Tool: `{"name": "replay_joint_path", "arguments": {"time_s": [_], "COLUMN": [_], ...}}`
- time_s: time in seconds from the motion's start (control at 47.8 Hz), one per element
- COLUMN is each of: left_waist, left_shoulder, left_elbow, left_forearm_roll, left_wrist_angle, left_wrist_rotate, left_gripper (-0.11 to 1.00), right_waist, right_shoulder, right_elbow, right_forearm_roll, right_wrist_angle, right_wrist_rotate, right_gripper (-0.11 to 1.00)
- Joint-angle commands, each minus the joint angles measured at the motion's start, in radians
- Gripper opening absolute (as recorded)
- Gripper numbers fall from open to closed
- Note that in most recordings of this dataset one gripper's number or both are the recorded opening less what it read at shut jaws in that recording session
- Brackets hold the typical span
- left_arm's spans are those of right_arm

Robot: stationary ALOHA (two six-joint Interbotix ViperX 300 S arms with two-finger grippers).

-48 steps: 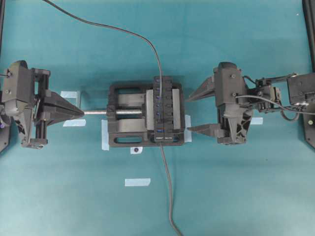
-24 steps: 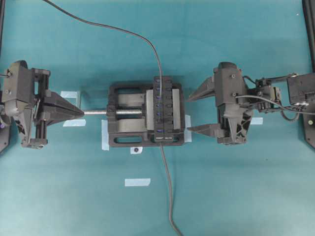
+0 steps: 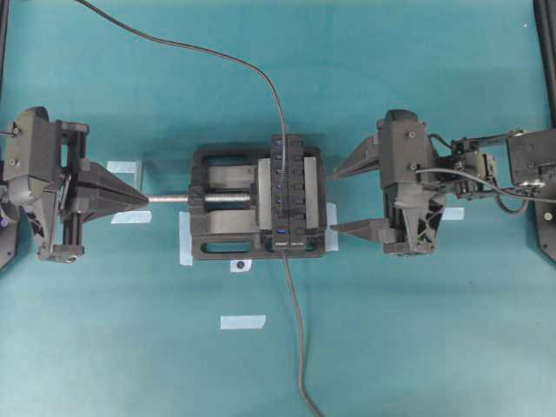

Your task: Insert the USB into the second port from the front of the fixed hub.

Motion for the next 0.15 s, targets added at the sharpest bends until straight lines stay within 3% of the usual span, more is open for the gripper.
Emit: {"name": "replay_joint_path", "arguments": {"time_s": [0.0,0.125], "left_waist": [0.0,0.0], "left_shoulder": [-0.002,-0.002], "left_elbow": [-0.012,-0.012], "left_forearm_roll": [0.003,0.002], "left_wrist_angle": [-0.009,-0.009], "left_wrist_rotate": [-0.002,-0.002], "left_gripper": [0.0,0.0], "right_waist": [-0.002,-0.002], "right_shoulder": [-0.011,-0.009], "right_elbow": [-0.008,-0.008], "right_forearm_roll": [0.002,0.002], "right_wrist_angle": [-0.005,-0.003], "right_wrist_rotate": [0.005,0.005], "right_gripper": [0.84,0.84]}}
